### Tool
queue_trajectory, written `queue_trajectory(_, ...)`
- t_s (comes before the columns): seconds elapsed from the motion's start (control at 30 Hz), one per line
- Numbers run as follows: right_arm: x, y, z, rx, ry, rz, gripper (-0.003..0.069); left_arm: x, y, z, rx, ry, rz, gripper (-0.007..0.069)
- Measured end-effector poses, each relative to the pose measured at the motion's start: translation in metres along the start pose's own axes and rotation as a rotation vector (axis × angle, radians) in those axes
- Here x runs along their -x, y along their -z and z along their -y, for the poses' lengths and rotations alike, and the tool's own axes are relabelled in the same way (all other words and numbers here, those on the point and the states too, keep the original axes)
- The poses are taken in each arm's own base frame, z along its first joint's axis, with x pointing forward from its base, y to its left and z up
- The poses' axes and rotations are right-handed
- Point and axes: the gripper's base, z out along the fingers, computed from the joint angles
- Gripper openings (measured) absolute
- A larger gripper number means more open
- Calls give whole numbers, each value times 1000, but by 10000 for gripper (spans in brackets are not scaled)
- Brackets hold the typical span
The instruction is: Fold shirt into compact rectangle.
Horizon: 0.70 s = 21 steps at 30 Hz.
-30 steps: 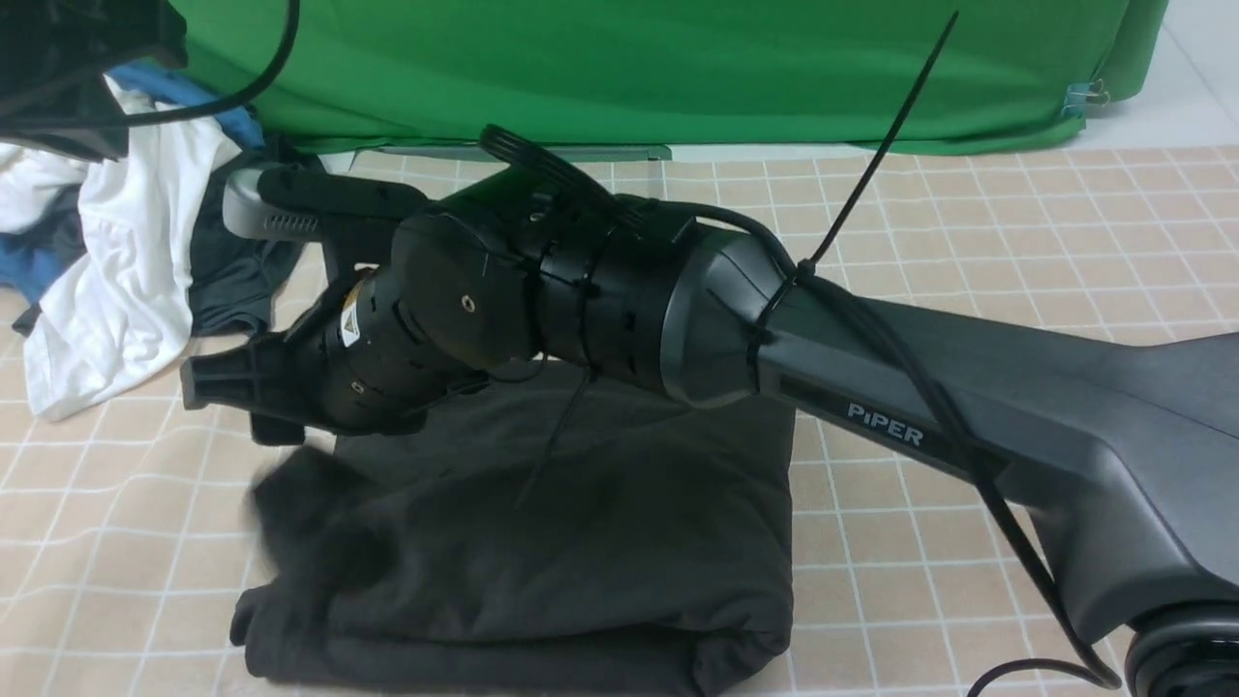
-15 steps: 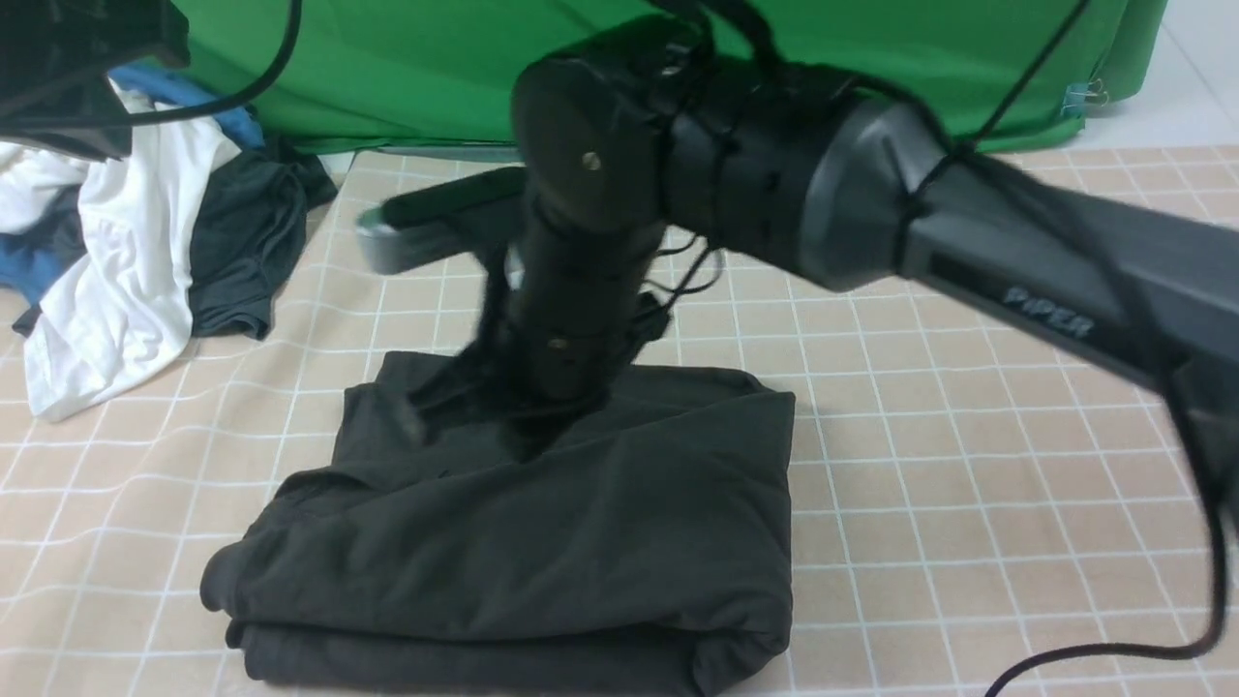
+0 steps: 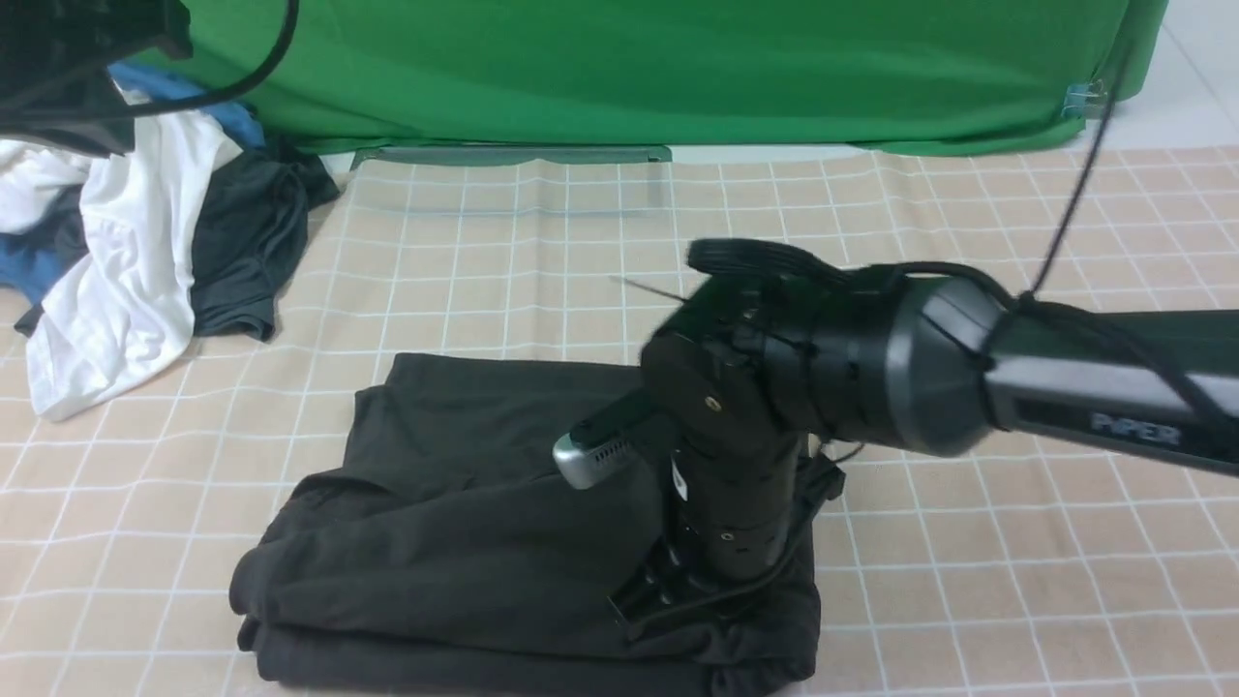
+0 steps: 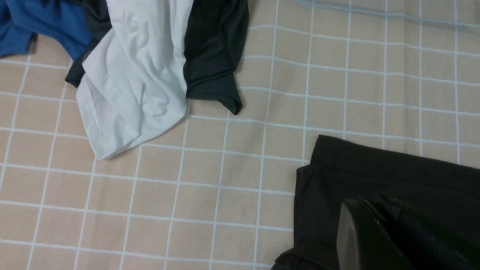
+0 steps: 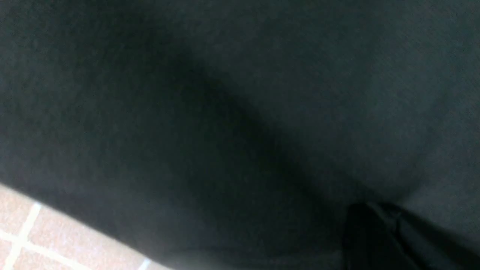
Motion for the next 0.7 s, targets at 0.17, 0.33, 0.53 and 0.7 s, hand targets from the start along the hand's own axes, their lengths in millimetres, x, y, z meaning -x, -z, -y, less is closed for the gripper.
queue_trajectory(0.17,-3,3,6,23,-31,15,25,2,0,0,-5,1,17,18)
queue_trajectory(0.33,-11,29,20,26,-50,55,25,2,0,0,-4,1,18,18)
queue_trajectory(0.53,-30,74,38,24,-61,107,25,1,0,1,-15,7,16,18)
queue_trajectory(0.7,-34,53,32,97,-89,123,25,1,0,2,-19,9,15,18)
